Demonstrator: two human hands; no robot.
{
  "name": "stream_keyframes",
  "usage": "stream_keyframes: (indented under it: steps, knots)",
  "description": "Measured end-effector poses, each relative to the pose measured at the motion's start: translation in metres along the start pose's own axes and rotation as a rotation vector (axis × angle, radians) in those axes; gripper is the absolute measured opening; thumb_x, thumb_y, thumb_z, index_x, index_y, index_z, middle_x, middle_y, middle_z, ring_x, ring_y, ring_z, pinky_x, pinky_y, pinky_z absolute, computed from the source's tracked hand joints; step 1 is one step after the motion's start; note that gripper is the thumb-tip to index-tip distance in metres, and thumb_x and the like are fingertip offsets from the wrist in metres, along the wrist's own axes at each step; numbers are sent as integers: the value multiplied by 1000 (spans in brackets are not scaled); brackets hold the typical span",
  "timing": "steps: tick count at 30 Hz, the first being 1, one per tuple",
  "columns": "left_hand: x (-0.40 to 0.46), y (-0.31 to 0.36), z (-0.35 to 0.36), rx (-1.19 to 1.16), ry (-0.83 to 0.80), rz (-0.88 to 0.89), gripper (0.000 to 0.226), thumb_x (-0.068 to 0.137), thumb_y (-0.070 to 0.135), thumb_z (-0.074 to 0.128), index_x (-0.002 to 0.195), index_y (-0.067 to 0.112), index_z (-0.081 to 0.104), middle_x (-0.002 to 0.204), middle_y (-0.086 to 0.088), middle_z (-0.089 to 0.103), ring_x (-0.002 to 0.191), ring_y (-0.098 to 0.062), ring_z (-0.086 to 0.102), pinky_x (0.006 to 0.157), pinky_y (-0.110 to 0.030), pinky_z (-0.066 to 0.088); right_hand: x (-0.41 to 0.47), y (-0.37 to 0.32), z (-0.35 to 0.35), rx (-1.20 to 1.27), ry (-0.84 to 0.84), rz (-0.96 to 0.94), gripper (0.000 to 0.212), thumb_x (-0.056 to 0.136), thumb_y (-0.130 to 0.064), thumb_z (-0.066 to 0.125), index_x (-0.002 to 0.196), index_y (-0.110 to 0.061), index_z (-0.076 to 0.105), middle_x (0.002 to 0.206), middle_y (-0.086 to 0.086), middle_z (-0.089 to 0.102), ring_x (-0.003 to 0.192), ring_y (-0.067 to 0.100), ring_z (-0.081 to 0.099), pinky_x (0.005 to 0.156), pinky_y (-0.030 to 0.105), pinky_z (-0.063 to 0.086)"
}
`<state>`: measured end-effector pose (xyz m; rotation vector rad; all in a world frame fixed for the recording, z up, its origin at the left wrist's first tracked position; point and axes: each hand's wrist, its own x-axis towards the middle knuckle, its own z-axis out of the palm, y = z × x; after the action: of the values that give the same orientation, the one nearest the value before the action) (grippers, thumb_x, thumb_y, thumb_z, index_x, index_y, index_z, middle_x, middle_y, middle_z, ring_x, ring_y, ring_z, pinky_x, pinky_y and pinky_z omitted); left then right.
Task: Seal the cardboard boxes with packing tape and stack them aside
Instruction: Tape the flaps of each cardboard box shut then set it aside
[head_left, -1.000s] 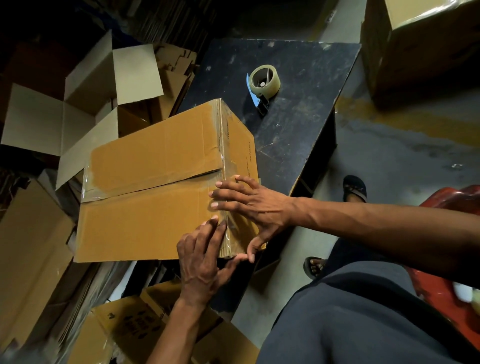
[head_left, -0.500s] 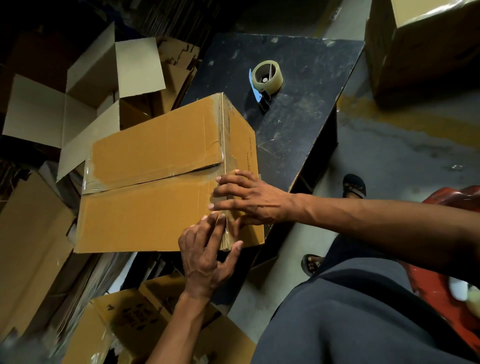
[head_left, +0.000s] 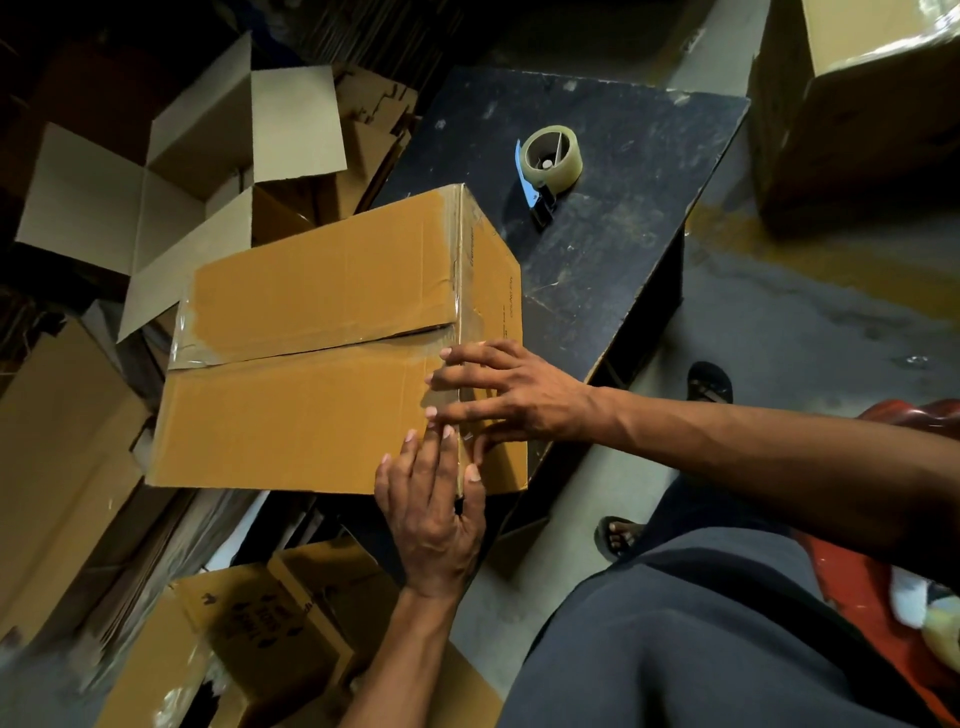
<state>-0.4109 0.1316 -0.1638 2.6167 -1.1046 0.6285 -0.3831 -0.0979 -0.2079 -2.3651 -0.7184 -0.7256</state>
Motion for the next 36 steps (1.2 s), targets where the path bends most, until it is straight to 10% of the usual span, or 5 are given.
stream_keyframes:
  steps: [36]
  knots:
    - [30,25,-6,-61,115,-263,20,95,21,72,110,11,80,105,-4,72,90,-26,60,81,-50,48,30,6,-40,105,-127,-96,33,105,-36,61,132,-21,71,136,-2,68,118,28,61,93,44,52]
